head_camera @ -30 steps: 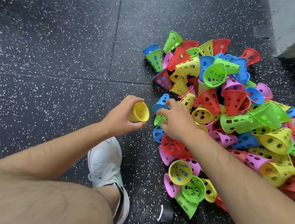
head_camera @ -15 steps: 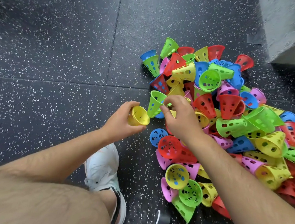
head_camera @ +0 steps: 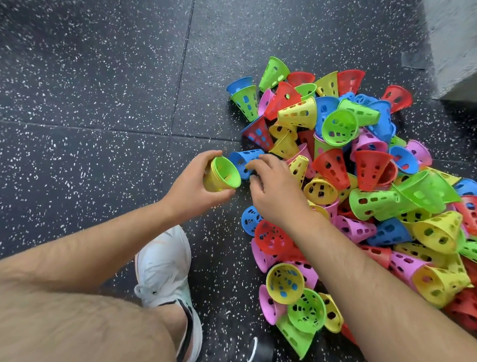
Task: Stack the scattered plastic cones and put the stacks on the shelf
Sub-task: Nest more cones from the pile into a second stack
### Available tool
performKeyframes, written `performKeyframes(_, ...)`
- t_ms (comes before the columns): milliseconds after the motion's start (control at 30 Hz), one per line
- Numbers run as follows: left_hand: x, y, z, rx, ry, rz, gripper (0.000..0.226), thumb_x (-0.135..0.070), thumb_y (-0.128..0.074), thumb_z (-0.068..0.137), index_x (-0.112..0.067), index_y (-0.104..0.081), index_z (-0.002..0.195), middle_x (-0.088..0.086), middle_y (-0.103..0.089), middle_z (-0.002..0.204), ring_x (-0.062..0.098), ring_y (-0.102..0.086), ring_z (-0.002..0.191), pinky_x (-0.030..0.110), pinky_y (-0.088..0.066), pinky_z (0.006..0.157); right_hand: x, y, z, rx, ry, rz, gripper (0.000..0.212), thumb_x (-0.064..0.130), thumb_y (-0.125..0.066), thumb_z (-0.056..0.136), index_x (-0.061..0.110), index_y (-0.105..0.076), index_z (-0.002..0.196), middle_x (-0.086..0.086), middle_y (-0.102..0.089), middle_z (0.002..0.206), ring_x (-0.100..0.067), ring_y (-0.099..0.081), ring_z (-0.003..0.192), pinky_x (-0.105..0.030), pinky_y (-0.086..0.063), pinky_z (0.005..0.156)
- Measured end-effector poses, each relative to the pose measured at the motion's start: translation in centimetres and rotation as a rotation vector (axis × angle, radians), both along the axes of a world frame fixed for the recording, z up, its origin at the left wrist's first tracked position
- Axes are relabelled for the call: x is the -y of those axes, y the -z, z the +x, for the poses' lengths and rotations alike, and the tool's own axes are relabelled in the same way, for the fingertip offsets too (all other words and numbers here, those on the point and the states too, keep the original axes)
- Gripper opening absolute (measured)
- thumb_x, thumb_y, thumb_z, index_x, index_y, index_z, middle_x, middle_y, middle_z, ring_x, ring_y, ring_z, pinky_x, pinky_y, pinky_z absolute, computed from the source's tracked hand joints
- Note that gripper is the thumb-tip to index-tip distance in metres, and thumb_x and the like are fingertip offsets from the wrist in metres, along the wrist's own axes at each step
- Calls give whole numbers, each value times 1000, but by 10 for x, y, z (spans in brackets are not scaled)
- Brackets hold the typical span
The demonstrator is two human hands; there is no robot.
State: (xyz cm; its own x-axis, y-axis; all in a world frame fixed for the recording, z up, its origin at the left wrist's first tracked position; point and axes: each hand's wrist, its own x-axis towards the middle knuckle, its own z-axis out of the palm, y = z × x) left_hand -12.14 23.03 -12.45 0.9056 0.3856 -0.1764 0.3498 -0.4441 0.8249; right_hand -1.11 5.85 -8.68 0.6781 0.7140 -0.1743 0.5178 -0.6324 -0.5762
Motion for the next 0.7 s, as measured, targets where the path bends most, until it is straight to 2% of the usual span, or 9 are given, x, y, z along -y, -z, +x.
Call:
performKeyframes(100,-4,-1,-1,-31,-15,2,82,-25,-89,78,-19,-47,148,-5,-52,141,8,-53,123,23,-41,109,-11,5,12,29,-82,-230,40,22,-43,100,25,-54,139,-10,-26,159,-32,-29,138,-45,-34,111)
performKeyframes(167,-6,-2,-1,-43,-25,0,84,-31,-84,74,-18,-46,148,-3,-51,141,9,-52,124,25,-40,110,-19,9,17,71,-162,-338,42,27,-40,101,26,-49,142,-8,-15,164,-33,-25,141,-46,-33,112)
performKeyframes(267,-10,-2,-5,-62,-43,-19,84,-37,-78,71,-21,-46,147,-6,-51,139,8,-52,124,21,-39,107,-28,16,20,124,-200,-398,50,35,-42,102,17,-38,149,-4,-14,165,-32,-27,140,-45,-34,112)
performKeyframes(333,-13,-1,-8,-62,-46,-21,83,-37,-79,71,-22,-46,146,-8,-51,138,5,-52,123,15,-38,105,-30,20,20,136,-160,-379,63,43,-53,98,11,-34,150,-4,-20,163,-30,-30,140,-44,-34,114)
performKeyframes(400,-15,1,-10,-63,-41,-21,83,-32,-86,74,-21,-46,146,-7,-51,139,5,-52,123,18,-38,107,-29,20,20,162,-96,-305,71,46,-65,91,7,-39,144,-7,-32,155,-28,-37,135,-41,-36,112)
performKeyframes(533,-14,2,-7,-61,-1,-46,86,-20,-92,78,-18,-45,149,-5,-51,144,9,-52,128,23,-38,112,-18,9,20,173,109,68,58,38,-77,84,3,-56,124,-10,-55,125,-27,-51,118,-34,-41,101)
performKeyframes(600,-11,1,-4,-52,23,-74,88,-18,-92,77,-16,-44,150,-4,-51,145,7,-52,127,26,-39,113,-13,-1,17,147,207,241,51,34,-78,83,2,-61,118,-9,-60,117,-25,-56,112,-30,-42,96)
performKeyframes(700,-6,-1,1,-33,54,-95,88,-16,-91,78,-15,-43,151,-1,-52,145,9,-53,128,32,-40,115,-7,-12,12,139,249,337,52,38,-81,80,2,-64,112,-8,-63,111,-20,-59,106,-26,-43,93)
